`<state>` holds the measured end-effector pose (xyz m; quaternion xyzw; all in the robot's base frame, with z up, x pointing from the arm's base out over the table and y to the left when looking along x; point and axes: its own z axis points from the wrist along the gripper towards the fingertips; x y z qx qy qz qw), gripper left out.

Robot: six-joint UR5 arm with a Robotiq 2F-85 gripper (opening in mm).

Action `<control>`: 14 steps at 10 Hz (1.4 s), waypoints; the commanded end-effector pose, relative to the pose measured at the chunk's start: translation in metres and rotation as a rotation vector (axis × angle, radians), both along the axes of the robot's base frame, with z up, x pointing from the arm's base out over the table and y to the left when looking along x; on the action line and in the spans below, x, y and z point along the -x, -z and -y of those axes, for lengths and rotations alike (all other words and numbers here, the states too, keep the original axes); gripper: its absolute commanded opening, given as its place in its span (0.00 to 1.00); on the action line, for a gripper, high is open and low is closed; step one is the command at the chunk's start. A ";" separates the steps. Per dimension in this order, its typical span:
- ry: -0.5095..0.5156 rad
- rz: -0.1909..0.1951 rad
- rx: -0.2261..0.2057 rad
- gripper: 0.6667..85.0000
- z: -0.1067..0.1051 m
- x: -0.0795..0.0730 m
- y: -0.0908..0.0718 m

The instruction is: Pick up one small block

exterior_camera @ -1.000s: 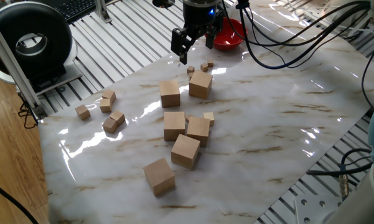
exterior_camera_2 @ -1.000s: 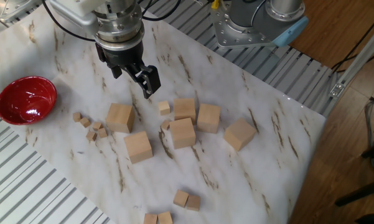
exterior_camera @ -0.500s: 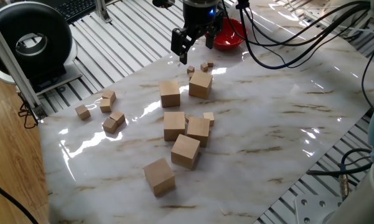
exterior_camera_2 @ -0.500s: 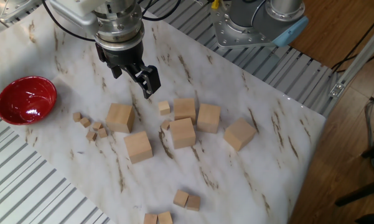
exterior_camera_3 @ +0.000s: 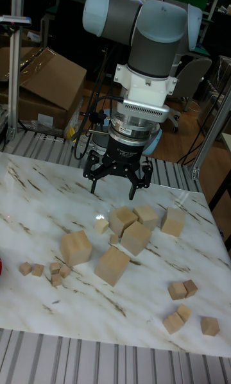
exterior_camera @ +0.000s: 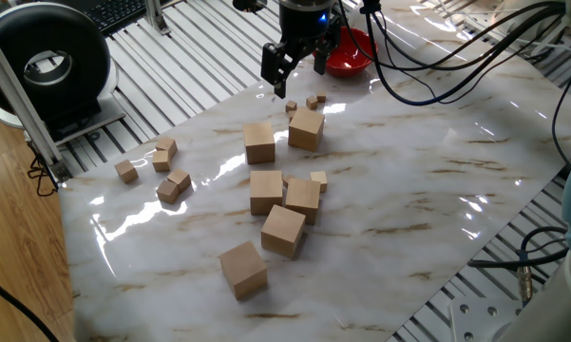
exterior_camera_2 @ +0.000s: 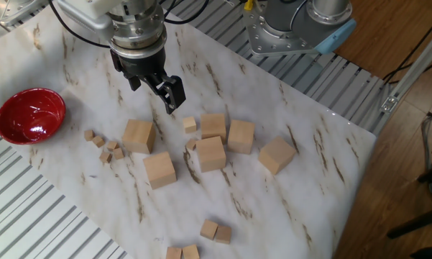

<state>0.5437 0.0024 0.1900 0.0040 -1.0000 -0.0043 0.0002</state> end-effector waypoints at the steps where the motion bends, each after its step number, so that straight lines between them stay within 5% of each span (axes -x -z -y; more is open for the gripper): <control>1: 0.200 0.081 -0.073 0.00 -0.019 -0.023 -0.001; 3: 0.208 0.099 -0.103 0.00 -0.033 -0.025 0.007; 11: 0.202 0.091 -0.083 0.00 -0.031 -0.023 0.008; 14: 0.120 0.059 0.009 0.00 -0.009 -0.013 0.009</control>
